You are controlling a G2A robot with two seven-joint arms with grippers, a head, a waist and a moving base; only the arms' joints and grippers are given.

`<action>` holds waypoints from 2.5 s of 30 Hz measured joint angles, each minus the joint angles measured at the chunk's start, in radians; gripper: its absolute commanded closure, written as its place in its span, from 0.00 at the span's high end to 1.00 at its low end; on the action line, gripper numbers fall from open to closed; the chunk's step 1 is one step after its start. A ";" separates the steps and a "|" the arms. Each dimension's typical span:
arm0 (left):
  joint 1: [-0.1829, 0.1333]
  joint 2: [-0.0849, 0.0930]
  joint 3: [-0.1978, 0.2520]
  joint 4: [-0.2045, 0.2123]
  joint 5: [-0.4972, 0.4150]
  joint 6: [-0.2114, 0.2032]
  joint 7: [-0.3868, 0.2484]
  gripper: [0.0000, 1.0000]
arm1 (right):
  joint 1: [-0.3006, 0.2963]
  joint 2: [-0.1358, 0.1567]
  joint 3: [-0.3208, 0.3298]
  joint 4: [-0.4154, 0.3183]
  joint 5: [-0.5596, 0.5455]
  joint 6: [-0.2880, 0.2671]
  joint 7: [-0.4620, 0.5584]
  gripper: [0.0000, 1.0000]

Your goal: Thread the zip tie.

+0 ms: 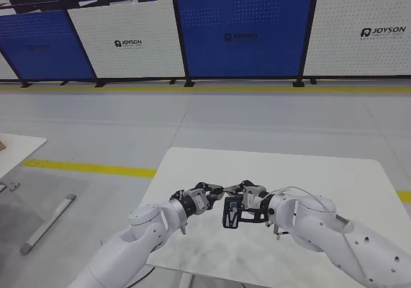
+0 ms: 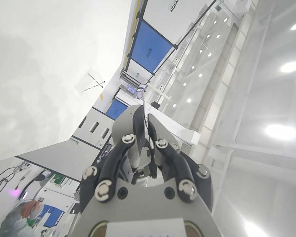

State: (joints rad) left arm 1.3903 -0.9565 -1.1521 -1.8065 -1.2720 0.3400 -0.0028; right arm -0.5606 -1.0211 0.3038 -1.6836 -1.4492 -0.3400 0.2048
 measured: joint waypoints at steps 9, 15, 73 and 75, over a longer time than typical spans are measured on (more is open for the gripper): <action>0.004 -0.001 -0.001 -0.006 0.015 0.000 0.002 0.00 | -0.041 -0.003 0.044 0.002 0.005 0.006 -0.008 1.00; 0.012 -0.004 -0.005 -0.002 0.078 -0.025 0.030 0.00 | -0.097 0.012 0.123 -0.001 0.030 0.011 -0.033 1.00; 0.062 -0.036 0.121 0.041 0.737 -0.349 0.156 0.00 | -0.172 0.001 0.365 0.393 1.721 0.001 0.587 1.00; 0.062 -0.036 0.121 0.041 0.737 -0.349 0.156 0.00 | -0.172 -0.008 0.374 0.452 1.862 0.000 0.692 1.00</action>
State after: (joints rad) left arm 1.4523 -0.9930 -1.0306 -1.7653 -0.5350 -0.0090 0.1529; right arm -0.7322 -1.0296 0.6781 -1.2319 0.4123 -0.3398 0.8969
